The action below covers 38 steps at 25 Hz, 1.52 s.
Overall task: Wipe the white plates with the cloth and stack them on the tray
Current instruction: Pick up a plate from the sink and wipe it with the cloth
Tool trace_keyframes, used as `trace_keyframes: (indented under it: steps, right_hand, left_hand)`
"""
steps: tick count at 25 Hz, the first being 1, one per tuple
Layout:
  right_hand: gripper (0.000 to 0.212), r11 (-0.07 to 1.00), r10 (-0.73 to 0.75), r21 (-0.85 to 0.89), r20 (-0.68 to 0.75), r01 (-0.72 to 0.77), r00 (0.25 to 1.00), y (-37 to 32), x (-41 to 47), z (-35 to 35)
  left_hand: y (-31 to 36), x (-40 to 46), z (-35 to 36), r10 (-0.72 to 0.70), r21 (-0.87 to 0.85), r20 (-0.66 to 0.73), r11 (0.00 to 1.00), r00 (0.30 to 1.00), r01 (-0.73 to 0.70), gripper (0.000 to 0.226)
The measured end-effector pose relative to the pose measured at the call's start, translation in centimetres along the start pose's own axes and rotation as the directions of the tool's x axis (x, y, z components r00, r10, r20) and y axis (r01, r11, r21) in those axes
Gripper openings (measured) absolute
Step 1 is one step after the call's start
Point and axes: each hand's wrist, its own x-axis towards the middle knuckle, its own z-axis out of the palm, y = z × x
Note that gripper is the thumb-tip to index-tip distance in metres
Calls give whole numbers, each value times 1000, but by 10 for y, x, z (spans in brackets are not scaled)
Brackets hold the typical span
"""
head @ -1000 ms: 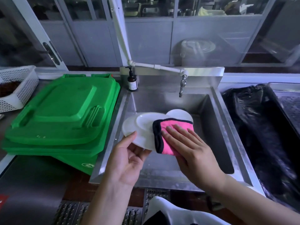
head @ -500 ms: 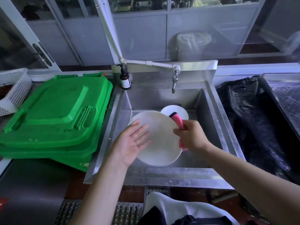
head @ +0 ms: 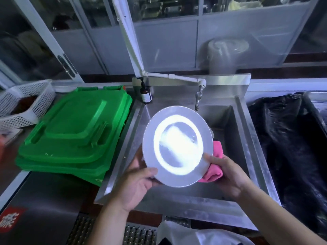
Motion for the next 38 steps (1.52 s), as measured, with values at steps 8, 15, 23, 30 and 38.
trace_keyframes:
  steps: [8, 15, 23, 30, 38]
  right_hand:
    - [25, 983, -133, -142, -136, 114, 982, -30, -12, 1]
    - [51, 127, -589, -660, 551, 741, 591, -65, -11, 7]
    - [63, -496, -434, -654, 757, 572, 489, -62, 7, 38]
    - [72, -478, -198, -512, 854, 714, 481, -9, -32, 29]
    - [38, 660, -142, -493, 659, 567, 739, -35, -84, 30]
  left_hand:
    - [-5, 1, 27, 96, -101, -172, 988, 980, -115, 72]
    - [7, 0, 56, 140, -65, -157, 986, 977, -152, 62]
    - [17, -6, 69, 233, -65, -161, 967, 959, -246, 58]
    - [12, -12, 54, 297, -103, -167, 943, 940, -316, 64]
    - [-5, -14, 34, 203, -149, -207, 960, 957, -236, 66]
